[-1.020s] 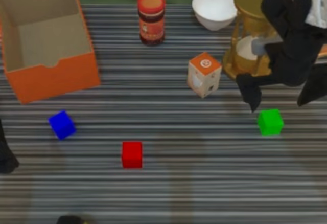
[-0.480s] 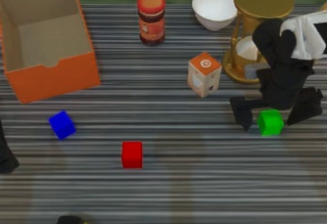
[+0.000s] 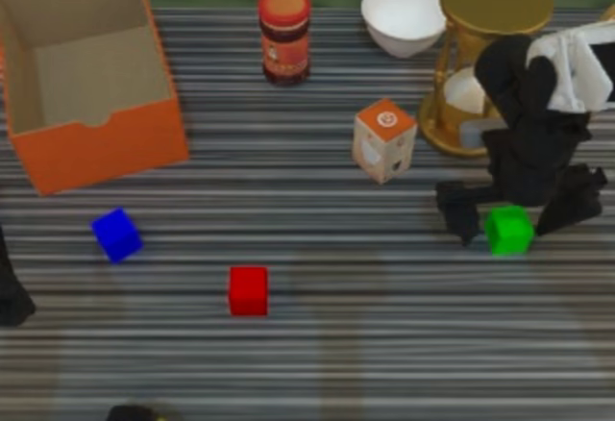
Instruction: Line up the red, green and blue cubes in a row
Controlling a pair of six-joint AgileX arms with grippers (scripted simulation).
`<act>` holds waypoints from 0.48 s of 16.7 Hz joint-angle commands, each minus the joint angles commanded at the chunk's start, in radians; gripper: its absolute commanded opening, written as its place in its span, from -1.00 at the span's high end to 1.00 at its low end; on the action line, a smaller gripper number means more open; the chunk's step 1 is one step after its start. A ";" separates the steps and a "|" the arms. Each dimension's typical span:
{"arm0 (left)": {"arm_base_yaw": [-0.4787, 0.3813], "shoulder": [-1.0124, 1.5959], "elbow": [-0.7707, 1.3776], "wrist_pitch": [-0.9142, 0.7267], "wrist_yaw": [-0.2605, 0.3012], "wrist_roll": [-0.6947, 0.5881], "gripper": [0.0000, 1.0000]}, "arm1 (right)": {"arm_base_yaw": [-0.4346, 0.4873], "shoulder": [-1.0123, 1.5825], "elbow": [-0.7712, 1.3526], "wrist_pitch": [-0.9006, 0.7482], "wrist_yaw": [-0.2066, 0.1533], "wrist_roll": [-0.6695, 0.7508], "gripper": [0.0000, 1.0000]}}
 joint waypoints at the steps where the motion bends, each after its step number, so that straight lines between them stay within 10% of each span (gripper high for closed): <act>1: 0.000 0.000 0.000 0.000 0.000 0.000 -1.00 | 0.000 0.000 0.000 0.000 0.000 0.000 -0.10; 8: 0.000 0.000 0.000 0.000 0.000 0.000 -1.00 | 0.000 0.000 0.000 0.000 0.000 0.000 0.96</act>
